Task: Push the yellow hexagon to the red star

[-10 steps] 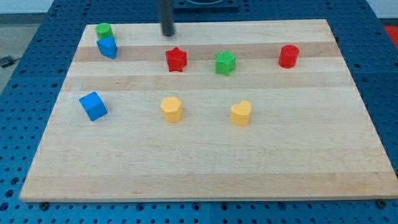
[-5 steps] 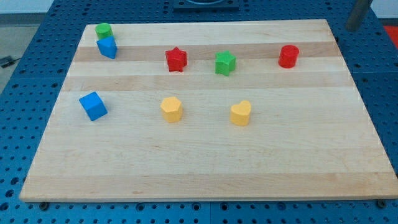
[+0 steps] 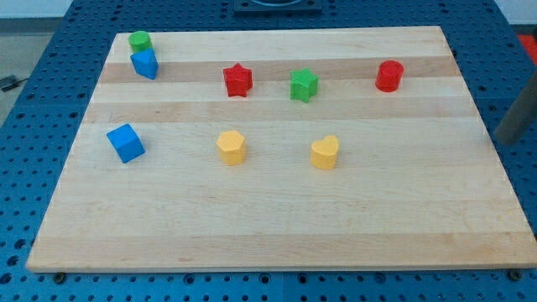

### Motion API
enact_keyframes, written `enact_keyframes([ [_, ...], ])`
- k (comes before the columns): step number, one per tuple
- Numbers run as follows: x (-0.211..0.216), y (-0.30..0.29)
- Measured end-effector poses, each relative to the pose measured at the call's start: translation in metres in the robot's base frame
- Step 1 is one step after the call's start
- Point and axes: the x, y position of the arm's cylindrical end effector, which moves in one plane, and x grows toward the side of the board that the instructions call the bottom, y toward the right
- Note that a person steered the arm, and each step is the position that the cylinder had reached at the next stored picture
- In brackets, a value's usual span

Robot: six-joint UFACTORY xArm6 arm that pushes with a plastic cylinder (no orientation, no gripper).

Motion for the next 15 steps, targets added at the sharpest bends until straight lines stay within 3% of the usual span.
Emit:
enact_keyframes([
  [3, 0.038, -0.273],
  [4, 0.084, -0.326],
  [5, 0.083, -0.358],
  [9, -0.028, -0.385],
  [10, -0.017, -0.385],
  [11, 0.023, -0.378],
  [12, 0.030, -0.347],
  [13, 0.018, -0.337],
  [15, -0.027, -0.389],
])
